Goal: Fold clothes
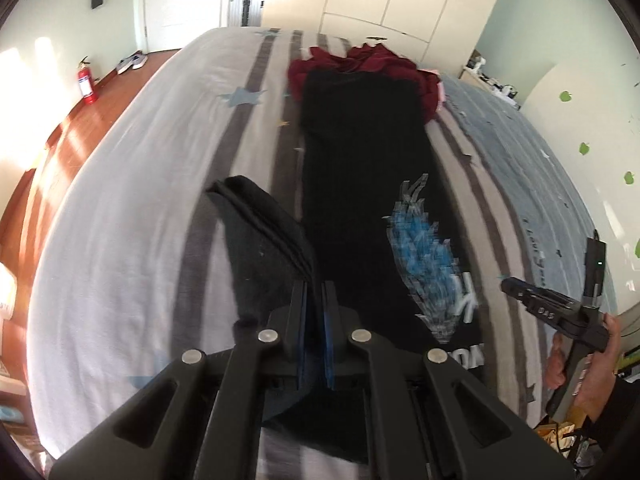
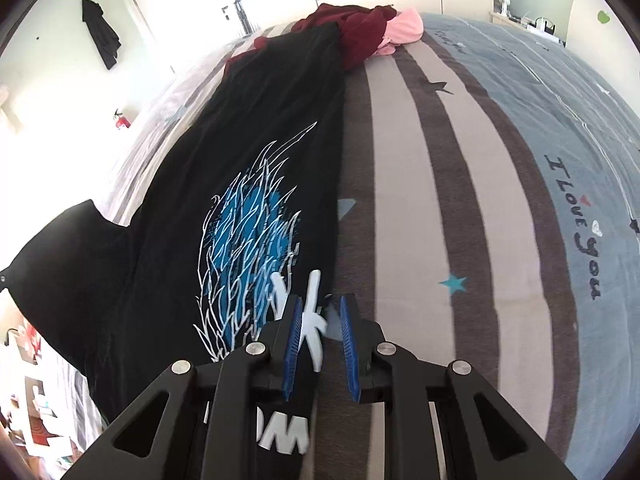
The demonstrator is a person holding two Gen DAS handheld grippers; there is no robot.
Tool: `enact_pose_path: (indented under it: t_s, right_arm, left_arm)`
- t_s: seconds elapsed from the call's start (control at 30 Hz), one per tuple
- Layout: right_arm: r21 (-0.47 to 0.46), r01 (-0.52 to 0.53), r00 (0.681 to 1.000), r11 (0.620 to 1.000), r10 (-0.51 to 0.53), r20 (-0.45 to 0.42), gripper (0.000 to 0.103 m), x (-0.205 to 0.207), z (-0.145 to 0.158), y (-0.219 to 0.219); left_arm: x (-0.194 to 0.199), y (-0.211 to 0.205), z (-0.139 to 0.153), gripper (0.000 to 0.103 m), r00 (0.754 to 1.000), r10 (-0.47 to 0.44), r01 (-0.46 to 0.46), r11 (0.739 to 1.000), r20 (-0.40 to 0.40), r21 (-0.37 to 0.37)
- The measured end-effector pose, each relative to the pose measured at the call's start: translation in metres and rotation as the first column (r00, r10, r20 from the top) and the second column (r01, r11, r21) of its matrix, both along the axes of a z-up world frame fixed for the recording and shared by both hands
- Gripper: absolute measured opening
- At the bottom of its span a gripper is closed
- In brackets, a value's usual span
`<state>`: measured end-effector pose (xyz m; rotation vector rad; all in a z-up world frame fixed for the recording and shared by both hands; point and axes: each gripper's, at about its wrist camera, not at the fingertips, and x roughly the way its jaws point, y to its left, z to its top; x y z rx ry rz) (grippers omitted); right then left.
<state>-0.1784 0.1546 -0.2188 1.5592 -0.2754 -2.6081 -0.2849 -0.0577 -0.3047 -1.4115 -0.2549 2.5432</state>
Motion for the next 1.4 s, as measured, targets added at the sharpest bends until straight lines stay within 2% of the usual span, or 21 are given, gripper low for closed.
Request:
enact_pose_path:
  t_s: [0.07,0.1,0.17,0.27,0.4,0.5,0.67,0.8,1.0,1.07,1.13,1.4]
  right_arm:
    - [0.002,-0.001,1.000,1.000,0.001,-0.002,0.018,0.002,0.005,0.012]
    - [0.003,0.000,1.000,1.000,0.000,-0.002,0.018,0.003,0.008,0.018]
    - [0.004,0.002,1.000,1.000,-0.002,-0.004,0.018,0.005,0.011,0.029]
    - [0.007,0.005,1.000,1.000,-0.005,-0.005,0.018,0.008,0.013,0.043]
    - [0.007,0.011,1.000,1.000,-0.011,0.003,0.018,0.013,0.010,0.053]
    - [-0.001,0.013,1.000,1.000,-0.013,0.008,0.018,0.016,0.006,0.056]
    - [-0.025,0.013,1.000,1.000,-0.012,0.016,0.018,0.019,0.000,0.046]
    - [-0.042,-0.008,1.000,0.999,0.008,0.009,0.018,0.017,0.001,0.028]
    - [-0.046,-0.052,0.999,0.998,0.052,0.000,0.018,0.005,0.003,-0.007]
    - [-0.047,-0.066,0.998,0.997,0.066,-0.004,0.021,-0.001,0.003,-0.020]
    - [-0.061,-0.077,0.997,0.995,0.076,-0.012,0.029,-0.010,0.003,-0.033]
    - [-0.084,-0.139,0.990,0.987,0.137,-0.022,0.039,-0.053,-0.009,-0.086]
  left_arm:
    - [0.046,0.015,0.029,0.005,1.000,-0.021,0.020,0.999,0.009,0.028]
    - [0.051,0.028,0.027,0.005,0.999,-0.025,0.023,0.998,0.028,0.054]
    - [0.049,0.061,0.009,0.005,0.997,-0.035,0.029,0.996,0.069,0.090]
    - [0.037,0.108,-0.033,0.005,0.988,-0.054,0.043,0.996,0.144,0.084]
    - [0.047,0.136,-0.043,0.006,0.979,-0.122,0.108,0.990,0.165,0.096]
    - [0.056,0.141,-0.035,0.009,0.976,-0.157,0.144,0.985,0.149,0.095]
    - [0.061,0.134,-0.027,0.011,0.977,-0.167,0.162,0.986,0.133,0.046]
    - [0.055,0.117,-0.028,0.015,0.983,-0.138,0.139,0.990,0.122,-0.001]
    - [0.052,0.082,-0.026,0.031,0.992,-0.060,0.068,0.995,0.110,-0.075]
    - [0.049,0.069,-0.029,0.034,0.994,-0.033,0.045,0.994,0.108,-0.103]
    - [0.047,0.054,-0.033,0.035,0.994,-0.013,0.026,0.992,0.108,-0.120]
    - [0.053,-0.009,-0.068,0.037,0.984,0.052,-0.029,0.990,0.169,-0.141]
